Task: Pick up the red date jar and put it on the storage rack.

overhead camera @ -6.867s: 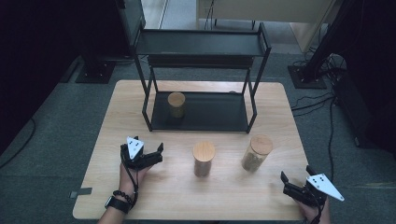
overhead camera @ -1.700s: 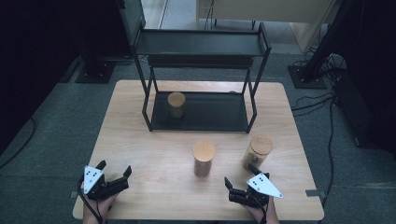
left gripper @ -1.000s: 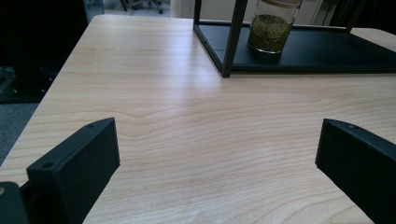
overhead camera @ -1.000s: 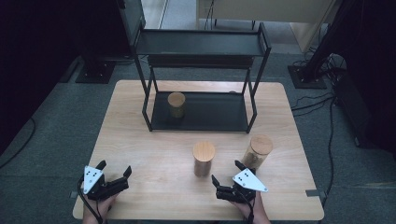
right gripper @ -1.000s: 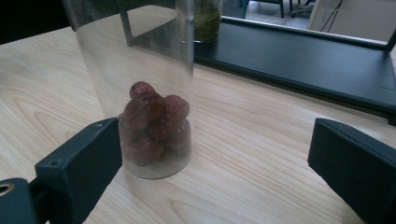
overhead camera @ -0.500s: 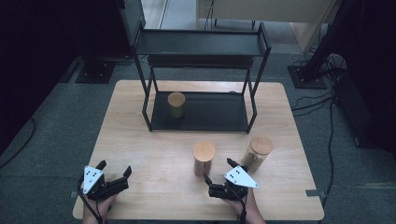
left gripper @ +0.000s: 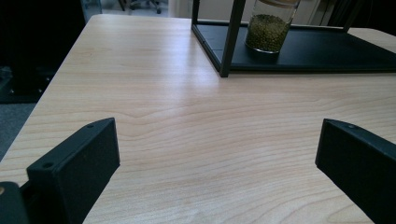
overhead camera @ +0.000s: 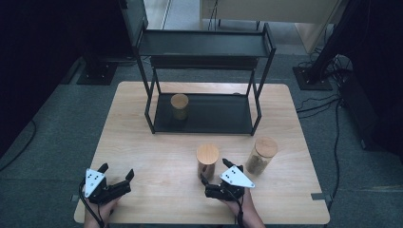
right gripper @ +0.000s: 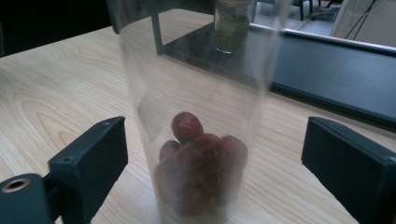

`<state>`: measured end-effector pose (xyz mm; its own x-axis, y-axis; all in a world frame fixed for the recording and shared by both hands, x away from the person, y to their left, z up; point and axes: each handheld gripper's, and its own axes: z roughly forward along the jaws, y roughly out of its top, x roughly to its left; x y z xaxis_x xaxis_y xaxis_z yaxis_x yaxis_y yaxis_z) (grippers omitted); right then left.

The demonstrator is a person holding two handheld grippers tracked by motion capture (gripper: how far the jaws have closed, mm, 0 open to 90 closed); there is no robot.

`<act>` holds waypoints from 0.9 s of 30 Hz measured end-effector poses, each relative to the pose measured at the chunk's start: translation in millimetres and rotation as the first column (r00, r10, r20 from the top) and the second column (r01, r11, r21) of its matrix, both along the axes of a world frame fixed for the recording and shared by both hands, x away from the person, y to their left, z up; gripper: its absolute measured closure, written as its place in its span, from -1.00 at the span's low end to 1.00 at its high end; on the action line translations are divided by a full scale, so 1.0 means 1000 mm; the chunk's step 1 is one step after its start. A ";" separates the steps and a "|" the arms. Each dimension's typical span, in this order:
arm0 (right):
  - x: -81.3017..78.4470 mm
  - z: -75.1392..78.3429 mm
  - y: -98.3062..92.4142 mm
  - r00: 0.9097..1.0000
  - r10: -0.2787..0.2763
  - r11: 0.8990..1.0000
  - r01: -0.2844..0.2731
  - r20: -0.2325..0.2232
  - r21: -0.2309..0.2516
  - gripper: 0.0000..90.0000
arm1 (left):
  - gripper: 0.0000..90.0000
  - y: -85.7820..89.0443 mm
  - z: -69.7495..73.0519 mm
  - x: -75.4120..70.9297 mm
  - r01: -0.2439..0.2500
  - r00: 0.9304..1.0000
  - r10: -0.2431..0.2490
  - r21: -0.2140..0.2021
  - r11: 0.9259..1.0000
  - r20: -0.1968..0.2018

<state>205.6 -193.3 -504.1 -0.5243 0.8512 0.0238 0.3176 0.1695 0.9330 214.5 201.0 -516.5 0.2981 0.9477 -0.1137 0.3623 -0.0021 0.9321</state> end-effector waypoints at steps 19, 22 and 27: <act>0.013 0.001 0.018 1.000 -0.005 1.000 0.005 0.013 0.011 -0.46 | -1.00 0.000 0.000 0.000 0.004 1.000 -0.004 -0.004 1.000 0.000; 0.014 0.000 0.019 1.000 -0.010 1.000 0.010 0.018 0.005 -0.43 | -1.00 0.000 0.000 0.000 0.004 1.000 -0.004 -0.004 1.000 -0.001; 0.016 0.001 0.019 1.000 -0.012 1.000 0.012 0.017 0.001 -0.42 | -1.00 0.001 0.000 0.000 0.004 1.000 -0.004 -0.006 1.000 -0.002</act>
<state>221.6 -173.8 -503.2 -0.5147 0.8573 0.0152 0.3032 0.1654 0.9384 214.7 201.5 -516.5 0.3017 0.9459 -0.1195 0.3639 0.0016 0.9315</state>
